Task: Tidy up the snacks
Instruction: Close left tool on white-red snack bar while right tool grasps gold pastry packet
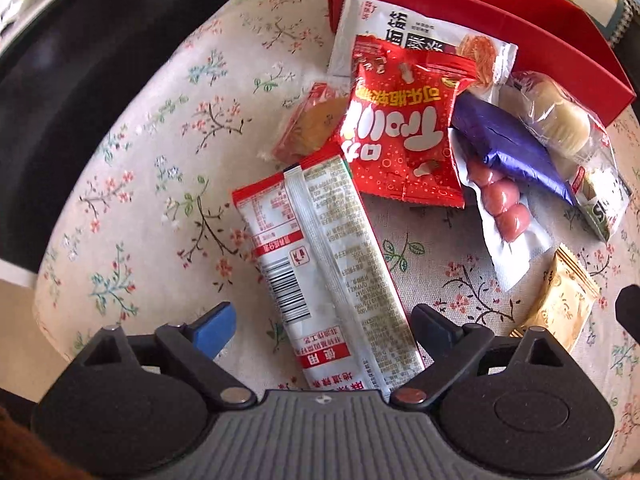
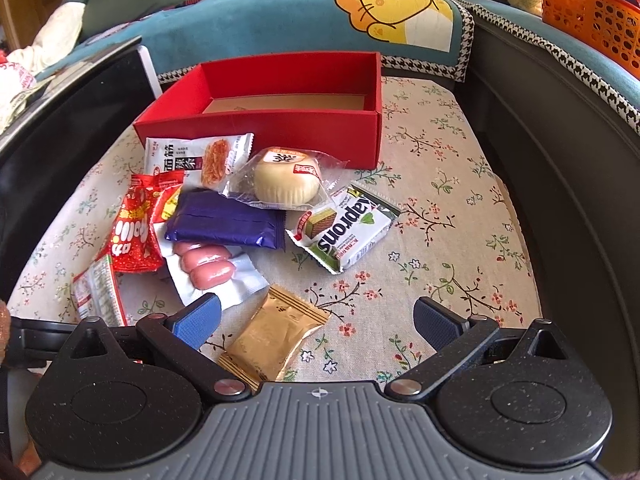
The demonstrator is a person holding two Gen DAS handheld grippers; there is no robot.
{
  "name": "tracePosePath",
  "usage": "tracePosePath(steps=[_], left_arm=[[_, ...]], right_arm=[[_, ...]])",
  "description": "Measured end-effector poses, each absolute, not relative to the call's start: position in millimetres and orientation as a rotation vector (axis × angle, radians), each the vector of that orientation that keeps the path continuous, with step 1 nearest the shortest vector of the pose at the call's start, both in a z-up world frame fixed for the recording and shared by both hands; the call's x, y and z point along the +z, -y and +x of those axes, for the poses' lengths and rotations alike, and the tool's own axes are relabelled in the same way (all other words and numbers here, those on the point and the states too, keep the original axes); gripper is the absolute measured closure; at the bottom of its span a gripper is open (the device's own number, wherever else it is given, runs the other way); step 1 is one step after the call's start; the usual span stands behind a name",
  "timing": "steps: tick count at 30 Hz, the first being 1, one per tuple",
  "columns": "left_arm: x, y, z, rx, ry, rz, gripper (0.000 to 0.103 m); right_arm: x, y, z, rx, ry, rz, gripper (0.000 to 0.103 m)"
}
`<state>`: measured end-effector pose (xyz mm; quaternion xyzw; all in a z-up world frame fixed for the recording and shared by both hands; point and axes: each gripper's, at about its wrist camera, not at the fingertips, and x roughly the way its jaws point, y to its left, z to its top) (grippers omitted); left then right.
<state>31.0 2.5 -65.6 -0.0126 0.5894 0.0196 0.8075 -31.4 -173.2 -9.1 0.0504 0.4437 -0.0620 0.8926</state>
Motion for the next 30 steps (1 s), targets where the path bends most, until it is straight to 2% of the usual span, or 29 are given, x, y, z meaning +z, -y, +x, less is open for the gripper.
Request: tracePosePath(steps=[20, 30], left_arm=[[-57.3, -8.3, 24.9, -0.031, -1.224, 0.021, 0.003], [-61.8, -5.2, 19.3, 0.004, -1.172, 0.111, 0.0]], right_arm=[[-42.7, 169.6, -4.9, -0.136, -1.062, 0.202, 0.001], [-64.4, 142.9, 9.6, -0.184, -1.127, 0.05, 0.0]])
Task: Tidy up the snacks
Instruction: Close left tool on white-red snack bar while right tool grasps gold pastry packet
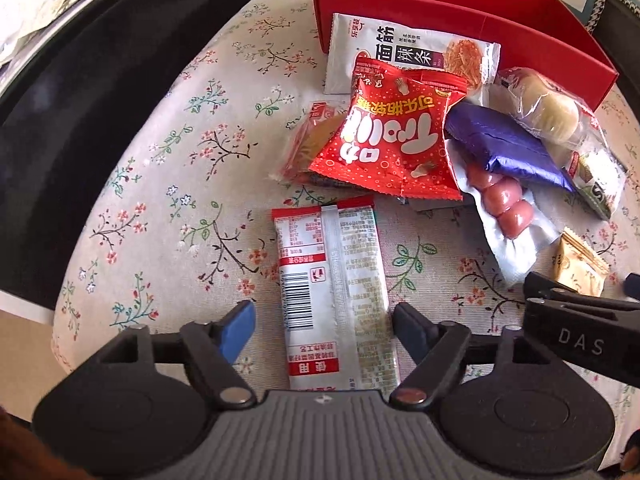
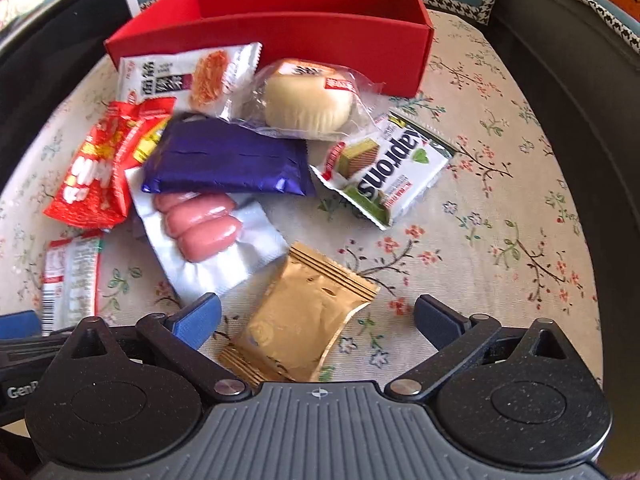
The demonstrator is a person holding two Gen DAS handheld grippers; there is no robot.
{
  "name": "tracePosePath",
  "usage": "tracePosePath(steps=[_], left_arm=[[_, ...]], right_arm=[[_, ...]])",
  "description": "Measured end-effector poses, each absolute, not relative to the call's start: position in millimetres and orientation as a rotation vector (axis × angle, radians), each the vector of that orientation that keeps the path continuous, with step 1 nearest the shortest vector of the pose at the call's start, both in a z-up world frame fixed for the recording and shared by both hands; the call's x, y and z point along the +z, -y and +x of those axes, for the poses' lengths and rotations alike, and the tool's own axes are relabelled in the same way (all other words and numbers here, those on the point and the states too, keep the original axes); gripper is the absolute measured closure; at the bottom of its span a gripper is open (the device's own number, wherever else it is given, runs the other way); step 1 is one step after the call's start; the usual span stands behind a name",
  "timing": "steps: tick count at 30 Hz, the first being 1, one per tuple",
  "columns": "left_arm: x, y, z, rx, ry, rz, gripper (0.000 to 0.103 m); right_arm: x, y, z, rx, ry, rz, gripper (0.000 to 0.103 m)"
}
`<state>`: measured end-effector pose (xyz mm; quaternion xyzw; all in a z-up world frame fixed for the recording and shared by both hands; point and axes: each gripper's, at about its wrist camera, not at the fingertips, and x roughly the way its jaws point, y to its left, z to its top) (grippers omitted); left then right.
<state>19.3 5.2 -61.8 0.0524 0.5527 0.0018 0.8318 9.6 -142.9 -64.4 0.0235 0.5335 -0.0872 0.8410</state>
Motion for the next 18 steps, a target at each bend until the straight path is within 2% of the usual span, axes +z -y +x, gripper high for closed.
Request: tracePosePath(steps=[7, 9, 12, 14, 18], left_arm=[[-67.1, -6.8, 14.2, 0.032, -1.132, 0.162, 0.0], [-68.0, -9.6, 14.4, 0.032, -1.138, 0.149, 0.0], [-69.8, -16.2, 16.0, 0.016, -1.163, 0.108, 0.0], [-69.4, -20.0, 17.2, -0.008, -1.181, 0.076, 0.0], [-65.3, -22.8, 19.2, -0.065, -1.204, 0.044, 0.0]], right_arm=[[-62.8, 146.3, 7.6, -0.15, -1.142, 0.002, 0.0], [-61.7, 146.2, 4.0, -0.14, -1.132, -0.018, 0.003], [-58.2, 146.4, -1.6, -0.114, -1.115, -0.035, 0.017], [-55.2, 145.0, -4.1, -0.098, -1.098, -0.058, 0.036], [-50.6, 145.6, -7.8, -0.081, -1.092, -0.051, 0.053]])
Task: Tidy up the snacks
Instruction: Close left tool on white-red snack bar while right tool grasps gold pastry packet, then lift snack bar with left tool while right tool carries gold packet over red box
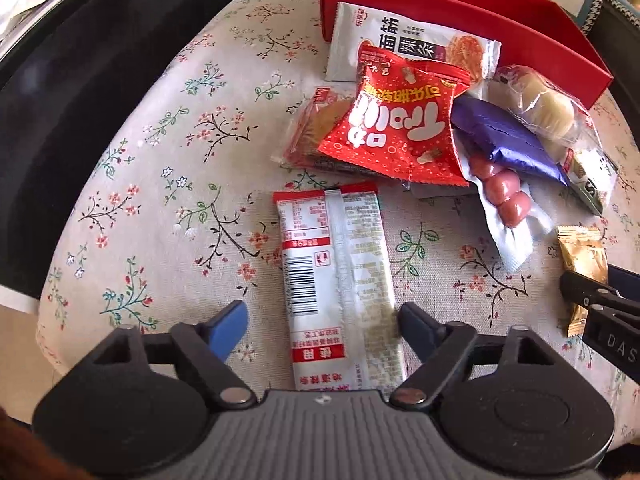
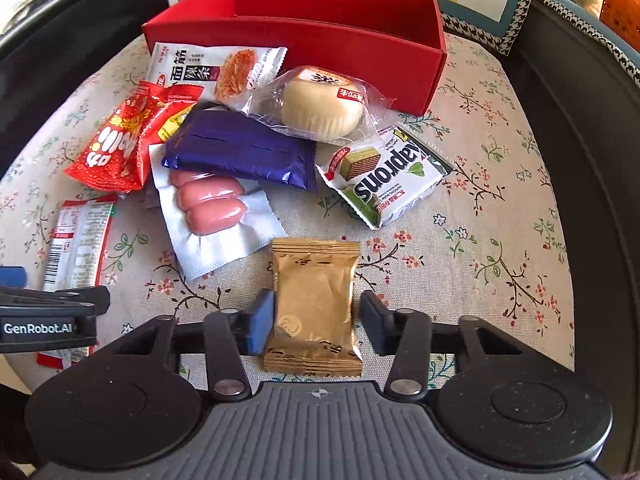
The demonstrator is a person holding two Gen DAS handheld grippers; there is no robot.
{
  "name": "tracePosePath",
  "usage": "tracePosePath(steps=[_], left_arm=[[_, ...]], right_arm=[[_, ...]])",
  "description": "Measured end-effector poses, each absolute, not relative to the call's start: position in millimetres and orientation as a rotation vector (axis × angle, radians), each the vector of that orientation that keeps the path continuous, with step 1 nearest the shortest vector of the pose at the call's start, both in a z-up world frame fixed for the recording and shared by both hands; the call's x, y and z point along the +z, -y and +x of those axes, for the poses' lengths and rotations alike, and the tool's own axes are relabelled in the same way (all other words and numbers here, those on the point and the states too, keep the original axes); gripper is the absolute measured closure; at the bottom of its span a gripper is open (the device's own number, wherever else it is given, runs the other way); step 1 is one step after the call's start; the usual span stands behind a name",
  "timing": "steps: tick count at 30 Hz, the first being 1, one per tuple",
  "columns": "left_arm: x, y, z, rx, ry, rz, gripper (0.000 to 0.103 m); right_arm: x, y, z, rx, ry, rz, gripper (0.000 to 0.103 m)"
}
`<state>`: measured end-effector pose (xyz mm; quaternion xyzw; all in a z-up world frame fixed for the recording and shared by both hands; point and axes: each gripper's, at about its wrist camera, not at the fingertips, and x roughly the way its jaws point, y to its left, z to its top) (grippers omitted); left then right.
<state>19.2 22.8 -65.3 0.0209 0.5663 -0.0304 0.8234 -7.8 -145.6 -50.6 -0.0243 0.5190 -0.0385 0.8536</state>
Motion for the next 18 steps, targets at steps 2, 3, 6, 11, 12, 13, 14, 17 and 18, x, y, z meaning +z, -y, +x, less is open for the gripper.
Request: tracePosePath(steps=[2, 3, 6, 11, 12, 13, 14, 17, 18], left_arm=[[-62.6, -21.4, 18.1, -0.084, -1.207, 0.043, 0.005], [-61.2, -19.7, 17.2, -0.089, -1.205, 0.05, 0.006], [-59.5, -16.6, 13.5, -0.089, -1.199, 0.065, 0.009], [-50.0, -5.0, 4.2, -0.092, -1.169, 0.11, 0.012], [-46.9, -2.7, 1.7, -0.096, -1.161, 0.115, 0.012], [-44.3, -1.4, 1.1, -0.1, -1.153, 0.12, 0.013], [-41.0, 0.3, -0.7, -0.101, -1.142, 0.124, 0.013], [-26.8, 5.9, -6.1, -0.104, -1.099, 0.146, 0.013], [-21.9, 7.8, -6.4, -0.109, -1.085, 0.149, 0.013]], right_arm=[[-49.7, 149.8, -9.4, -0.078, -1.09, -0.035, 0.055], [-49.6, 152.5, -10.1, -0.077, -1.091, -0.027, 0.056], [-48.3, 157.0, -14.3, -0.078, -1.089, -0.017, 0.056], [-41.0, 164.3, -25.0, -0.08, -1.065, -0.003, 0.056], [-38.0, 165.4, -26.8, -0.08, -1.055, -0.001, 0.056], [-34.6, 166.6, -28.6, -0.077, -1.044, 0.003, 0.056], [-30.9, 167.7, -30.1, -0.075, -1.033, 0.007, 0.056], [-19.3, 168.9, -33.7, -0.067, -1.0, 0.015, 0.056], [-14.8, 168.2, -34.9, -0.063, -0.986, 0.014, 0.056]])
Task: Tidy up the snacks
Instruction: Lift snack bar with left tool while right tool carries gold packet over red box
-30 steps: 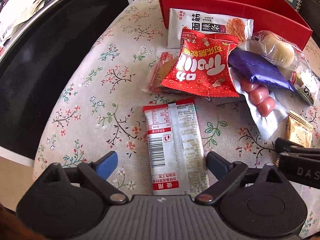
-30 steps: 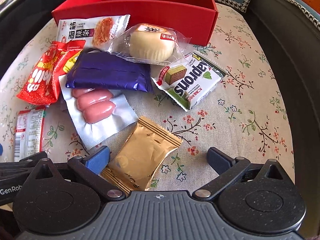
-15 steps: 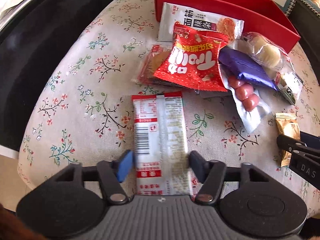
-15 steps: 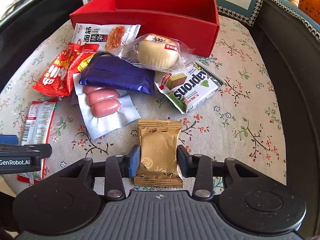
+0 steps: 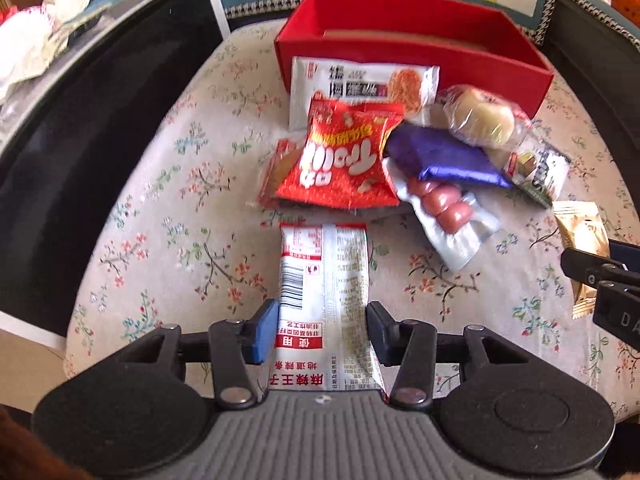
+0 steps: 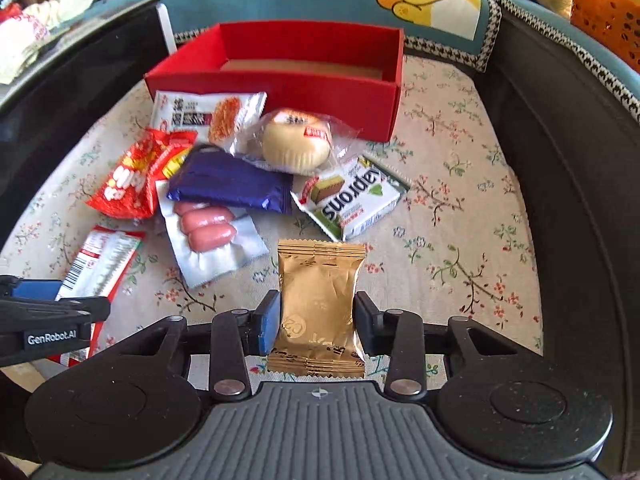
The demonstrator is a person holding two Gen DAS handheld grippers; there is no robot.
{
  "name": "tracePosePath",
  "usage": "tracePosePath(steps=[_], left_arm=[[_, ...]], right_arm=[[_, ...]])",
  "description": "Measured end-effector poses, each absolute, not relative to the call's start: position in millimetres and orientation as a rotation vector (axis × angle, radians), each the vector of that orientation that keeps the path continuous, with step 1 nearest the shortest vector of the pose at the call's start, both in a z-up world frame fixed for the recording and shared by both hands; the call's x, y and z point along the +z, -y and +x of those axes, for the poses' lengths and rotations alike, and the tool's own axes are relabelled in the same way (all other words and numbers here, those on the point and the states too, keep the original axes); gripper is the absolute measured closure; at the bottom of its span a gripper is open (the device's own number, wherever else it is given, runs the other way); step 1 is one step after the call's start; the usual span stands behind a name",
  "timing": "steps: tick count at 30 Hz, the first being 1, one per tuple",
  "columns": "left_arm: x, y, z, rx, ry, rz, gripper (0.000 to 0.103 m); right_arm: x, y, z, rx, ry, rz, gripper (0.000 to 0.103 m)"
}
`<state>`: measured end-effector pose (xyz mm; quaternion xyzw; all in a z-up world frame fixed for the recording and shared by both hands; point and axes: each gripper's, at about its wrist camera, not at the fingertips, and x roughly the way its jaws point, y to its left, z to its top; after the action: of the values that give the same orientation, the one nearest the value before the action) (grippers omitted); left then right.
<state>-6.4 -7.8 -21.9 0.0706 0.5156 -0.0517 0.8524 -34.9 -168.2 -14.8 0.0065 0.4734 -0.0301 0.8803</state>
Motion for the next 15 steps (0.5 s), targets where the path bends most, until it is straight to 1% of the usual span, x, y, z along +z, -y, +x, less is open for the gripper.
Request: tracePosePath(steps=[1, 2, 3, 4, 8, 11, 12, 14, 15], left_arm=[[-18.1, 9.0, -6.1, -0.118, -1.073, 0.15, 0.014], [-14.9, 10.9, -5.4, -0.129, -1.063, 0.152, 0.025], [-12.2, 12.4, -1.9, -0.145, -1.058, 0.153, 0.032], [-9.6, 13.6, 1.2, -0.154, -1.056, 0.151, 0.036], [-2.0, 20.8, 13.0, -0.161, -1.002, 0.185, 0.036], [-3.8, 10.3, 20.5, -0.18, -1.03, 0.158, 0.036], [-5.7, 5.1, 21.8, -0.194, -1.048, 0.148, 0.034], [-11.8, -2.7, 21.4, -0.188, -1.082, 0.132, 0.026], [-17.7, -4.7, 20.4, -0.185, -1.102, 0.126, 0.024]], right_arm=[[-10.7, 167.1, -35.3, -0.057, -0.976, 0.01, 0.056], [-7.4, 166.0, -35.4, -0.053, -0.966, 0.009, 0.056], [-4.1, 164.8, -34.4, -0.047, -0.957, 0.008, 0.056], [-1.7, 162.8, -32.5, -0.042, -0.95, 0.004, 0.056], [3.6, 158.7, -22.6, -0.029, -0.935, 0.003, 0.056], [2.3, 158.4, -13.4, -0.033, -0.938, 0.003, 0.056], [1.5, 158.6, -11.4, -0.032, -0.943, 0.008, 0.056], [0.3, 159.0, -10.1, -0.023, -0.948, 0.021, 0.056], [-0.2, 158.7, -10.2, -0.016, -0.95, 0.027, 0.056]])
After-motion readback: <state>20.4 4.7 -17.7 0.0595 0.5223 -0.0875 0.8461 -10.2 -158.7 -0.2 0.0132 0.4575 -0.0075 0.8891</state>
